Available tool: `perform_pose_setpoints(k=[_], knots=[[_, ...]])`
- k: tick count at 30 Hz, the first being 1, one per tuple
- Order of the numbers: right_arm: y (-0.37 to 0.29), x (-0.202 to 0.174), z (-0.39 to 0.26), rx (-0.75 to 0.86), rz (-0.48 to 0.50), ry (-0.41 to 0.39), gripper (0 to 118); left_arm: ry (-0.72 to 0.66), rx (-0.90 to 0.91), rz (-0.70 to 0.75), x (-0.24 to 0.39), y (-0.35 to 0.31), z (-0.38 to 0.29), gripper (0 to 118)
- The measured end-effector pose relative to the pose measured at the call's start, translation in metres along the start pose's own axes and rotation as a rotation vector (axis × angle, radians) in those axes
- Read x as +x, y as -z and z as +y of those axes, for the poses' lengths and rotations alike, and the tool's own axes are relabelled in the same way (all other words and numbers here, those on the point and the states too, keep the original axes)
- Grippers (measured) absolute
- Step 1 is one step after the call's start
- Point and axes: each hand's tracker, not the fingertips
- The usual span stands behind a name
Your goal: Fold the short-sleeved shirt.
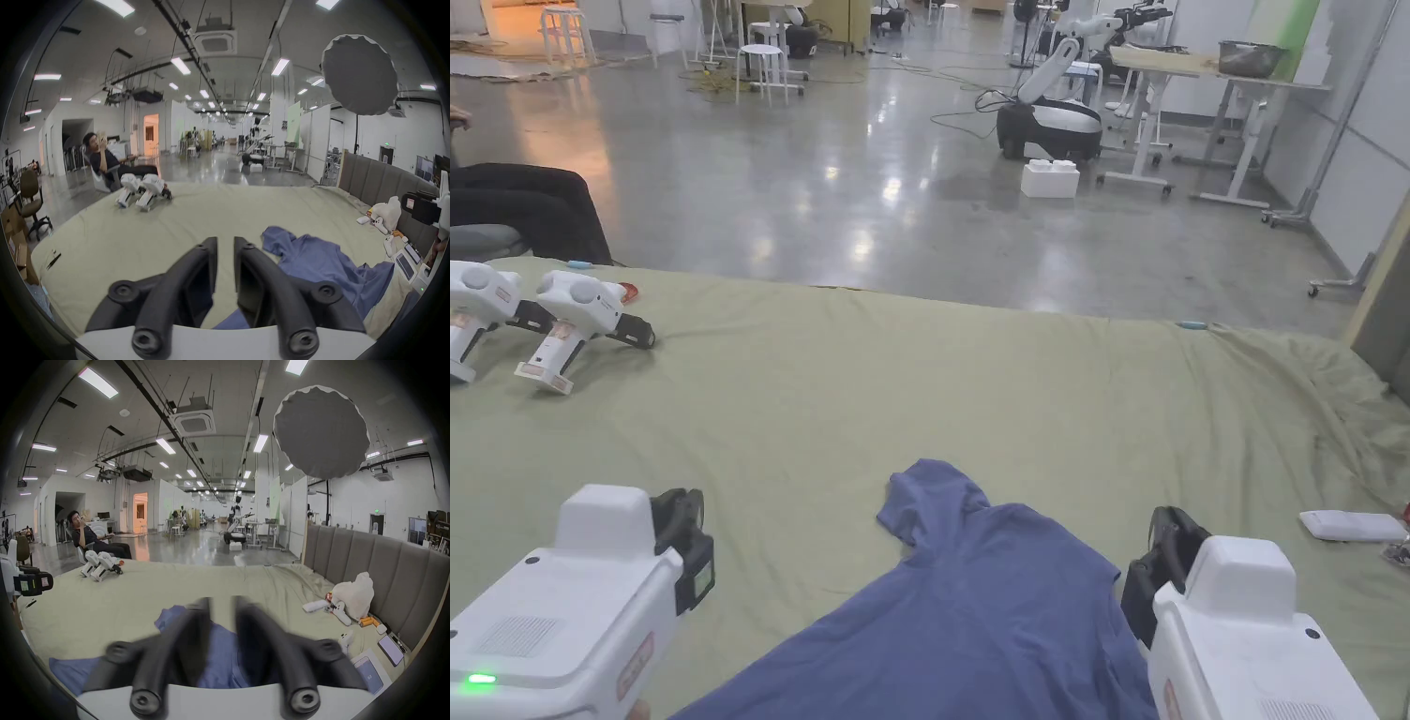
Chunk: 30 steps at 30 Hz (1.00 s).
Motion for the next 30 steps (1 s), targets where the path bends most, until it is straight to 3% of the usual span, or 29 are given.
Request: perform_pose_setpoints(k=[2, 9, 20, 23, 30], knots=[[0.000, -0.005, 0.003, 0.020, 0.005, 0.013, 1, 0.013, 0.020, -0.004, 0.011, -0.003, 0.003, 0], [0.002, -0.017, 0.003, 0.038, 0.017, -0.005, 0, 0.028, 0.022, -0.020, 0.018, -0.009, 0.002, 0], [0.017, -0.023, -0.010, 0.001, 0.000, -0.025, 0, 0.021, -0.052, 0.098, -0.033, -0.014, -0.017, 0], [0.022, -0.023, -0.016, -0.035, 0.011, -0.029, 0, 0.023, -0.193, 0.127, -0.053, -0.013, -0.026, 0], [0.031, -0.026, -0.039, -0.133, 0.038, -0.046, 0, -0.188, -0.540, 0.149, -0.122, -0.007, -0.089, 3]])
